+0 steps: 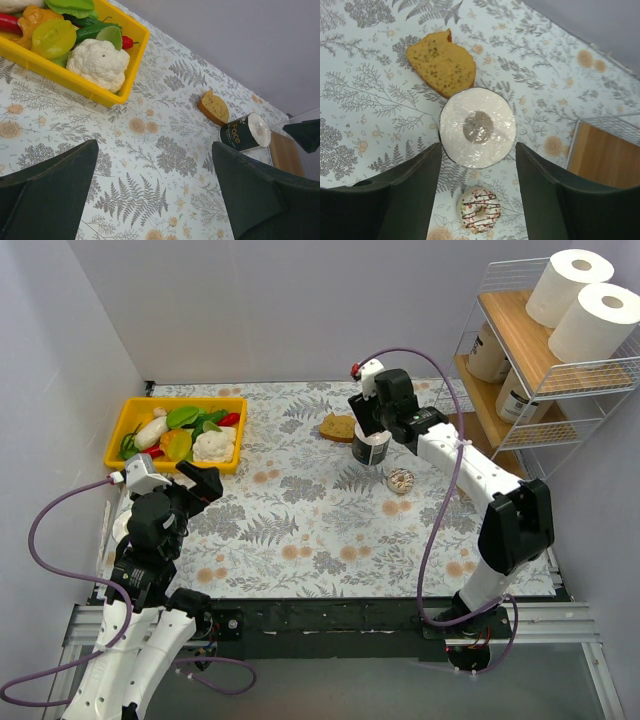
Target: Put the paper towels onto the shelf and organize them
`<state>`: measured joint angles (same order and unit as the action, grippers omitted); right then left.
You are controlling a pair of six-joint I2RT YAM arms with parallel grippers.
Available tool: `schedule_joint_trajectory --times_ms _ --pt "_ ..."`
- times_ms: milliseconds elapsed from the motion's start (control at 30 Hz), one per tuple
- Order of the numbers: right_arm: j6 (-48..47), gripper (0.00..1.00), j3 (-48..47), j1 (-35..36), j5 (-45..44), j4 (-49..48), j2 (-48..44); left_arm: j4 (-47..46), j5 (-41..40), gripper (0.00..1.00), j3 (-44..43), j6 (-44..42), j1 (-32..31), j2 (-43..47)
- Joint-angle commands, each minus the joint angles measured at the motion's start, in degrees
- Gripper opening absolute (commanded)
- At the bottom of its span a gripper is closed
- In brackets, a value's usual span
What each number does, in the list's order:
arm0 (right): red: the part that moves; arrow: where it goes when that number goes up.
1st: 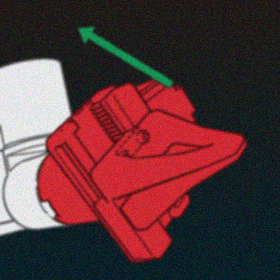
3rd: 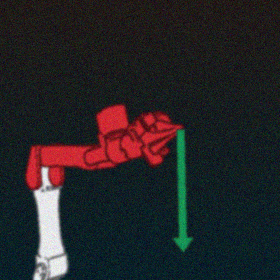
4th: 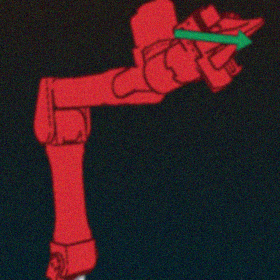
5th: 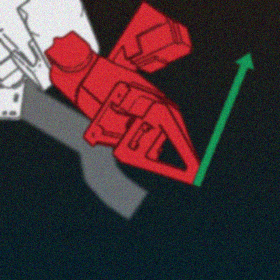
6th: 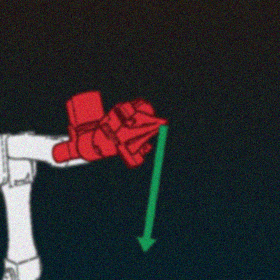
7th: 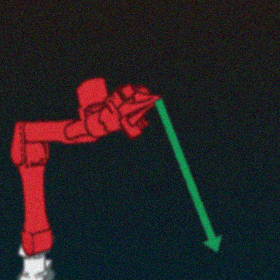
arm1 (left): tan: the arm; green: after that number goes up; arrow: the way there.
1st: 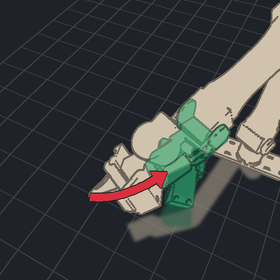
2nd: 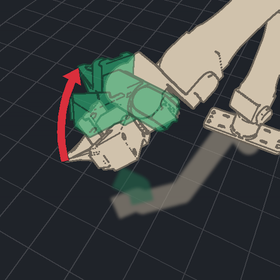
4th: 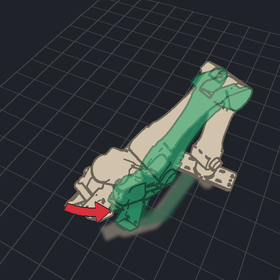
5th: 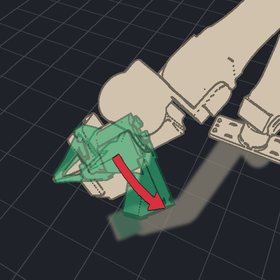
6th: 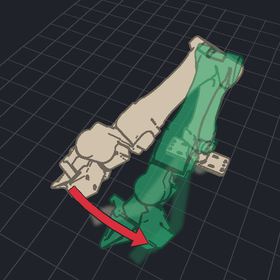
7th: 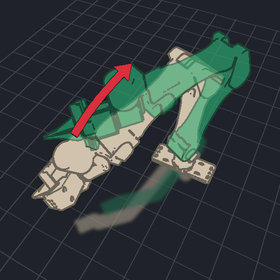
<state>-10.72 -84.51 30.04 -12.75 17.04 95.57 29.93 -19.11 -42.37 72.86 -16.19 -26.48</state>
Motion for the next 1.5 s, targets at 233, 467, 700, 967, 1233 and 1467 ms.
schedule_joint_trajectory --times_ms 233,467,700,967,1233,1467 --pt "2.9 0.69 -7.6 -0.2 2.9 3.2 12.8 -0.9 0.4 0.98 0.4 -0.9 0.5 -0.2" --pt "3.8 0.64 -7.0 -0.2 2.5 3.3 15.7 -0.9 0.3 0.98 0.4 -1.0 0.4 -0.2" --pt "1.1 0.50 -4.9 -0.2 0.2 3.1 17.0 -0.8 0.4 0.98 0.4 -1.0 0.5 -0.4" --pt "-1.0 0.51 -4.0 -0.2 -2.2 2.7 16.3 -1.0 0.3 0.98 0.5 -1.0 0.5 -0.2" --pt "-1.3 0.41 -4.8 -0.1 -2.2 4.5 17.5 -0.9 0.2 0.98 0.5 -1.0 0.5 0.2" --pt "-4.8 0.30 -4.6 -0.1 -7.9 4.9 12.9 -0.9 0.1 0.98 0.5 -1.0 0.5 0.4"
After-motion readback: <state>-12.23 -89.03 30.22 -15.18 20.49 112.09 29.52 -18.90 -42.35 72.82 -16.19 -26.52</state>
